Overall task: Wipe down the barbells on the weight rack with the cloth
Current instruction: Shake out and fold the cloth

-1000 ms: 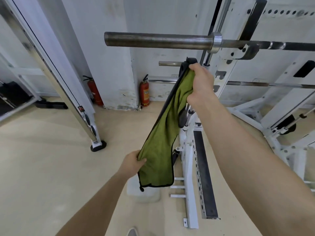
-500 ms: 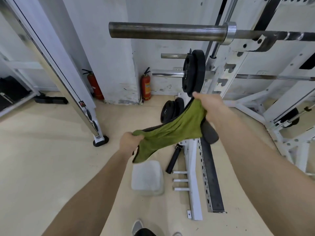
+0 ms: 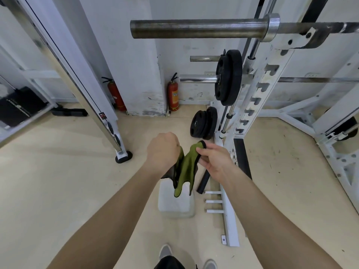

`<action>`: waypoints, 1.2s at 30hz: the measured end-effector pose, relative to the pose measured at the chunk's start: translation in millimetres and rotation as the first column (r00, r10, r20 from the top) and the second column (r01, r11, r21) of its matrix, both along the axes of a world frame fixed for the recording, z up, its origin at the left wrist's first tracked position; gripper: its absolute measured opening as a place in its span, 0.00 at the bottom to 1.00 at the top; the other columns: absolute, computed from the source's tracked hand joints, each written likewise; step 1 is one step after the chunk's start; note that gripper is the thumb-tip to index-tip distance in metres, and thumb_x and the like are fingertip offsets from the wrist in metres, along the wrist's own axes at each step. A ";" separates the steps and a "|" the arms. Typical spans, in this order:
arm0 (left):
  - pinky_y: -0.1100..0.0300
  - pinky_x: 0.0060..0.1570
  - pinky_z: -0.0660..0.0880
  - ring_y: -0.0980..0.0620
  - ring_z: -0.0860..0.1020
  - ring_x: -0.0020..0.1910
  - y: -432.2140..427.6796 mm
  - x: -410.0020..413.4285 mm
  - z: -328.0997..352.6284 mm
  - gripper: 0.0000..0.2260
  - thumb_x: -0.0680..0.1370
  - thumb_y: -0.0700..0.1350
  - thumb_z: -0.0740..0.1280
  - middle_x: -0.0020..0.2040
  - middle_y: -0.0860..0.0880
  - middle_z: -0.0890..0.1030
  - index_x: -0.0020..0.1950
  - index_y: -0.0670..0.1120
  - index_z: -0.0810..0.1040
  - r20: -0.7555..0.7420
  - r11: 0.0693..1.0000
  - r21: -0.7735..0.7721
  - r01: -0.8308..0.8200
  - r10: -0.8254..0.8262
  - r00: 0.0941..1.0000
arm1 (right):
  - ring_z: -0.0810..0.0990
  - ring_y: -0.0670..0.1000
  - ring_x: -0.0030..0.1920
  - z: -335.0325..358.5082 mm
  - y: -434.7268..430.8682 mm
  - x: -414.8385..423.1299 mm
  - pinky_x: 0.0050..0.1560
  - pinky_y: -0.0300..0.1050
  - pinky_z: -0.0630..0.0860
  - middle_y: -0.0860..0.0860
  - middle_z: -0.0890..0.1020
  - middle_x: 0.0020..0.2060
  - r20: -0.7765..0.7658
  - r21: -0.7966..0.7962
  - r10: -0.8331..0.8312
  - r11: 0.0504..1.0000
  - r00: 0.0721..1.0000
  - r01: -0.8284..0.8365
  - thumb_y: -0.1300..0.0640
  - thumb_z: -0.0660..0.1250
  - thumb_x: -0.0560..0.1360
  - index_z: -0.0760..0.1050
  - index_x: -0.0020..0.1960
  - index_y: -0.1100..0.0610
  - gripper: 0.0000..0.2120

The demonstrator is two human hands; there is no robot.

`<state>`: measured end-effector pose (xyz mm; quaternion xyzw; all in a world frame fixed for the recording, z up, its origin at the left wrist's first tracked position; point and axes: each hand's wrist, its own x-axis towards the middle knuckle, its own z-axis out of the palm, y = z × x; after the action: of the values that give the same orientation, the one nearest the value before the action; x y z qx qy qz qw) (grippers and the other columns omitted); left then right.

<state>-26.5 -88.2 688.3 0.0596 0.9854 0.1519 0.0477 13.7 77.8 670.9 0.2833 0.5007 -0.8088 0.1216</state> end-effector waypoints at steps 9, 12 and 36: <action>0.53 0.48 0.81 0.45 0.80 0.37 5.5 29.1 10.0 0.11 0.73 0.32 0.75 0.43 0.41 0.83 0.52 0.40 0.79 0.549 0.220 0.812 -0.541 0.029 0.836 | 0.87 0.56 0.52 -3.3 -20.8 15.7 0.61 0.57 0.81 0.57 0.88 0.48 -0.200 0.352 0.140 0.934 0.970 -0.062 0.67 0.70 0.76 0.84 0.56 0.59 0.11; 0.57 0.45 0.84 0.47 0.83 0.36 5.5 35.4 16.3 0.06 0.77 0.32 0.70 0.42 0.40 0.84 0.53 0.37 0.80 0.589 0.052 0.808 -0.587 -0.048 0.807 | 0.87 0.54 0.50 10.0 -19.3 25.1 0.60 0.56 0.81 0.51 0.88 0.44 -0.294 0.454 0.234 0.888 0.927 -0.081 0.67 0.69 0.74 0.85 0.51 0.50 0.14; 0.61 0.49 0.73 0.53 0.75 0.47 -28.1 45.1 -17.2 0.15 0.82 0.51 0.66 0.48 0.44 0.76 0.44 0.41 0.81 0.059 0.664 0.742 0.090 -0.199 0.978 | 0.80 0.45 0.41 89.9 -5.8 12.0 0.49 0.43 0.75 0.46 0.81 0.36 -0.554 0.249 0.295 0.951 0.779 -0.183 0.61 0.67 0.77 0.82 0.39 0.50 0.11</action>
<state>18.6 -116.3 671.1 0.1415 0.8273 0.5348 0.0981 25.7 72.1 760.8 -0.0353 0.6170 -0.7853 0.0374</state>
